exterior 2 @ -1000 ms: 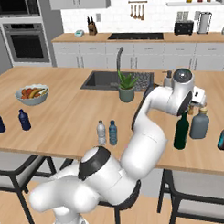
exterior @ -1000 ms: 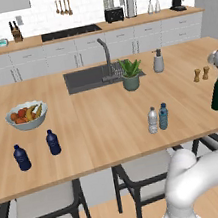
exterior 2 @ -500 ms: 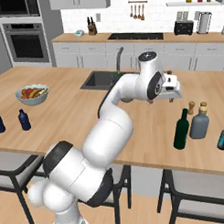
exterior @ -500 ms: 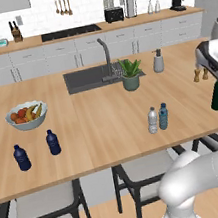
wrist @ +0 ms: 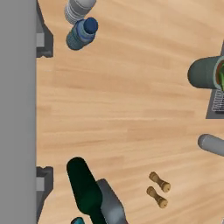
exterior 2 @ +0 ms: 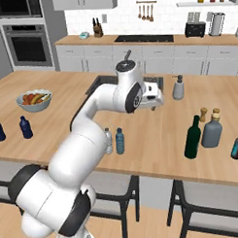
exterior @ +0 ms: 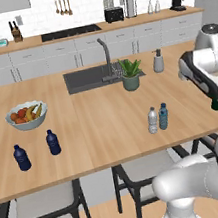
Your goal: Move the plastic bottles in the middle to the plastics group, and the glass bottles in the middle to the glass group.
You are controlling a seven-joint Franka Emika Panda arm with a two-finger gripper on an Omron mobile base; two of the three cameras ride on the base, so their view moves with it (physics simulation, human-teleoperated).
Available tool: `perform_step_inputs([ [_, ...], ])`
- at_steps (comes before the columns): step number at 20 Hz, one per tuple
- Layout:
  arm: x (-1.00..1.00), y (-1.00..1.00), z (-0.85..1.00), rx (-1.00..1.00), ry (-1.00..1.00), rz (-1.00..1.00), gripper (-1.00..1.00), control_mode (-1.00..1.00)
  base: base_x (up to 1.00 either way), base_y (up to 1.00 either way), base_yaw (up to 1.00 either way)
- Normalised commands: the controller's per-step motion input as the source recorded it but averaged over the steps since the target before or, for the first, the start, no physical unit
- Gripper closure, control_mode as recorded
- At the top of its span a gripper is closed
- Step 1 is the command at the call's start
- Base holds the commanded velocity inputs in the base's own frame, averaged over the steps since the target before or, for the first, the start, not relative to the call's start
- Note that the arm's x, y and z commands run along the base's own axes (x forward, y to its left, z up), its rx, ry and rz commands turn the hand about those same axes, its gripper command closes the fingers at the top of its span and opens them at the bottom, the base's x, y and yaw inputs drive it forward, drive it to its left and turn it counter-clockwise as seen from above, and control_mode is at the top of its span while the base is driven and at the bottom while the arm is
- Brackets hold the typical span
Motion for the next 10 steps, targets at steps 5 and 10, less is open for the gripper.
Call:
perform_step_inputs([
  [5, -0.01, 0.87, -0.32, 0.09, -0.01, -0.05, -1.00, -1.00, 0.00, 0.00, 0.00],
  [10, 0.08, 0.75, -0.16, 0.20, 0.00, -0.12, -1.00, -1.00, 0.00, 0.00, 0.00],
])
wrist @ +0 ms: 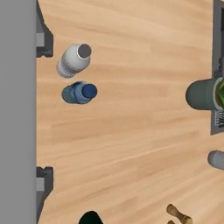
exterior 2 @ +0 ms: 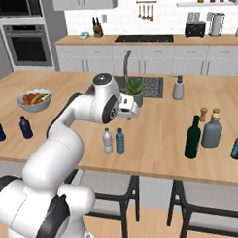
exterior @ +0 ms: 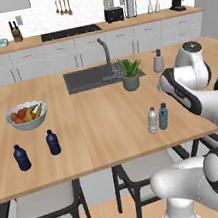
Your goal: Move the plastic bottles in the middle to the plastics group, and the glass bottles in the middle to the glass group.
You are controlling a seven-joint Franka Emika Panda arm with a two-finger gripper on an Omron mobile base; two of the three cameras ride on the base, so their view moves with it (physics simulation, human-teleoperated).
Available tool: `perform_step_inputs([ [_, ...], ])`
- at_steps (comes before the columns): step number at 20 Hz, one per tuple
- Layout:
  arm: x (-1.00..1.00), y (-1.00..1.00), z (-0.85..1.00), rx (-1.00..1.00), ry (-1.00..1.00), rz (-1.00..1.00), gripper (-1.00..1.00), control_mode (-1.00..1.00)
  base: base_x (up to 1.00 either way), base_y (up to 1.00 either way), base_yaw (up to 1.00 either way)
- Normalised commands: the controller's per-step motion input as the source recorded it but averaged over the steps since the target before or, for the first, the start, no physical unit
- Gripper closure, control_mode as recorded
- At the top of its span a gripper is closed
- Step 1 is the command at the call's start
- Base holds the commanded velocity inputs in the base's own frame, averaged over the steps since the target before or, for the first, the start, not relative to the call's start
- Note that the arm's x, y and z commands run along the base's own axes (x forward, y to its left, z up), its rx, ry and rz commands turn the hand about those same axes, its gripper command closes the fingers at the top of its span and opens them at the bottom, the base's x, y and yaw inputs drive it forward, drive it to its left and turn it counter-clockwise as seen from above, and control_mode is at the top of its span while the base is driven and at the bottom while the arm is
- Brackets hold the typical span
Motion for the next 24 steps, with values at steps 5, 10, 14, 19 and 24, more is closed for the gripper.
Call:
perform_step_inputs([
  [5, 0.23, 0.58, -0.09, 0.06, -0.03, -0.09, -1.00, -1.00, 0.00, 0.00, 0.00],
  [10, 0.26, 0.60, -0.18, 0.00, 0.00, -0.27, -1.00, -1.00, 0.00, 0.00, 0.00],
  [14, -0.05, 0.21, -0.12, 0.11, 0.08, -0.32, -1.00, -1.00, 0.00, 0.00, 0.00],
  [19, -0.02, 0.08, -0.19, 0.13, 0.08, -0.28, -1.00, -1.00, 0.00, 0.00, 0.00],
  [24, 0.14, 0.04, -0.28, 0.16, 0.03, -0.14, -1.00, -1.00, 0.00, 0.00, 0.00],
])
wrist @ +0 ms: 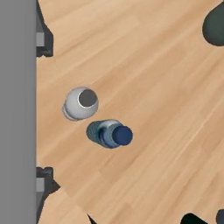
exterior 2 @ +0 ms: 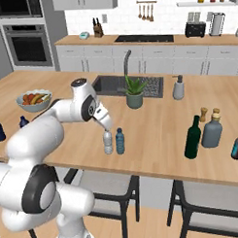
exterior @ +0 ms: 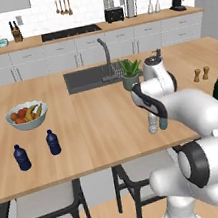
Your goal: Move the plastic bottles in the middle to the plastics group, and the glass bottles in the middle to the glass group.
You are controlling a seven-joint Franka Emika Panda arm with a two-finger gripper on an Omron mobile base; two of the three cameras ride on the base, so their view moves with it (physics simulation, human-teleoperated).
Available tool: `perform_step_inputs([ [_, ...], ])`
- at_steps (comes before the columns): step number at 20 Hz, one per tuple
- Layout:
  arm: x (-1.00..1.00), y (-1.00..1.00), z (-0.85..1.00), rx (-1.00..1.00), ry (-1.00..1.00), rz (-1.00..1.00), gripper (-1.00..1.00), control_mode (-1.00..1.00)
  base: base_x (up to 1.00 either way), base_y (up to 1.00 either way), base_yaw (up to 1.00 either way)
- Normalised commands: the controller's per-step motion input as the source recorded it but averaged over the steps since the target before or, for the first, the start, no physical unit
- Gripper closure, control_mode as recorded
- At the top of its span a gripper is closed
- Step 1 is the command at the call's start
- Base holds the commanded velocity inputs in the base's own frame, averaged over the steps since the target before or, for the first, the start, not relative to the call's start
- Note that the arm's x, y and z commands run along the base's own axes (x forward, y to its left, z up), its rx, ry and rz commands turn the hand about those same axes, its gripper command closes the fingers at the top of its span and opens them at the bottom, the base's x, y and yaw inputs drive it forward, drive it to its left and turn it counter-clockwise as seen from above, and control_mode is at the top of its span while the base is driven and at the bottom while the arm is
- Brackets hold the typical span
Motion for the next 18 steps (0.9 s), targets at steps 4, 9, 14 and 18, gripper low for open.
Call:
perform_step_inputs([
  [4, 0.16, 0.03, -0.37, 0.11, 0.01, -0.09, -1.00, -1.00, 0.00, 0.00, 0.00],
  [9, 0.21, 0.00, -0.25, 0.03, 0.00, -0.05, -1.00, -1.00, 0.00, 0.00, 0.00],
  [14, 0.03, -0.01, -0.15, 0.00, 0.00, -0.01, -1.00, -1.00, 0.00, 0.00, 0.00],
  [18, 0.05, -0.13, -0.15, 0.00, 0.00, 0.00, -1.00, -1.00, 0.00, 0.00, 0.00],
])
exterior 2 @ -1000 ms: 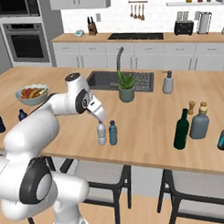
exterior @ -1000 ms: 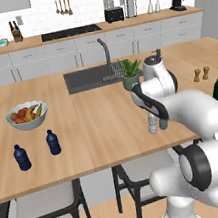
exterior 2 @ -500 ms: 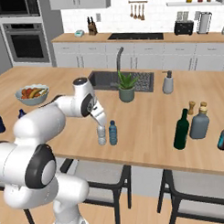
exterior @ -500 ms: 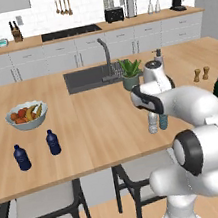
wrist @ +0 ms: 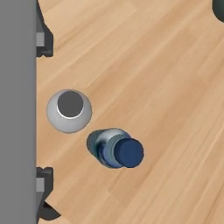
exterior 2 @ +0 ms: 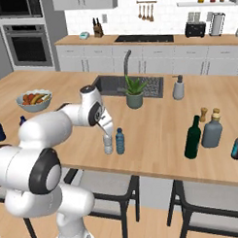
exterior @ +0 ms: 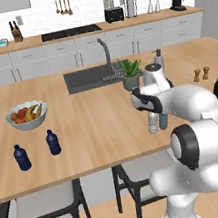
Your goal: Move the plastic bottles in the middle to the plastics group, and the glass bottles in the middle to the glass group.
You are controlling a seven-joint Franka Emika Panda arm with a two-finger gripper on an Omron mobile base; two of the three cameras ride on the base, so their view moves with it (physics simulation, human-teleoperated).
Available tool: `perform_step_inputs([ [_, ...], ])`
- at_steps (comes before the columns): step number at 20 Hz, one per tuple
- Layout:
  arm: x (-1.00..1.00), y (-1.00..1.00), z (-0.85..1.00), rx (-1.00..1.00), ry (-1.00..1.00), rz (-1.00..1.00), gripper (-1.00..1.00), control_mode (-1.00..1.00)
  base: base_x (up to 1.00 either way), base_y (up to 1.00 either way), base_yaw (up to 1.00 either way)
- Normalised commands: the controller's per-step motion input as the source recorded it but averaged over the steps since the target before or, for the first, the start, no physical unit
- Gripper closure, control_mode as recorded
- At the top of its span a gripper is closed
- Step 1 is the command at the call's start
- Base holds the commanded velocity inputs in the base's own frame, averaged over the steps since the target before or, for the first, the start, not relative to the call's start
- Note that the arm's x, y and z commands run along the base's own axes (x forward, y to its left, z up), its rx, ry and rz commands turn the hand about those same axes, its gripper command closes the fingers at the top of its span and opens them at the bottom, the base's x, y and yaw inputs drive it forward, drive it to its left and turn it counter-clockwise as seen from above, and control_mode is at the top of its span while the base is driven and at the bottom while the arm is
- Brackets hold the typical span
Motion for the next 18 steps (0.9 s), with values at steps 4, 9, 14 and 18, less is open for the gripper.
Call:
perform_step_inputs([
  [4, 0.04, -0.18, -0.16, 0.00, 0.00, 0.00, -1.00, -1.00, 0.00, 0.00, 0.00],
  [9, 0.09, -0.02, -0.17, 0.00, 0.00, 0.00, -1.00, -1.00, 0.00, 0.00, 0.00],
  [14, 0.06, 0.00, -0.16, 0.00, 0.00, 0.00, -1.00, -1.00, 0.00, 0.00, 0.00],
  [18, 0.08, 0.00, -0.05, 0.00, 0.00, 0.00, -1.00, -1.00, 0.00, 0.00, 0.00],
])
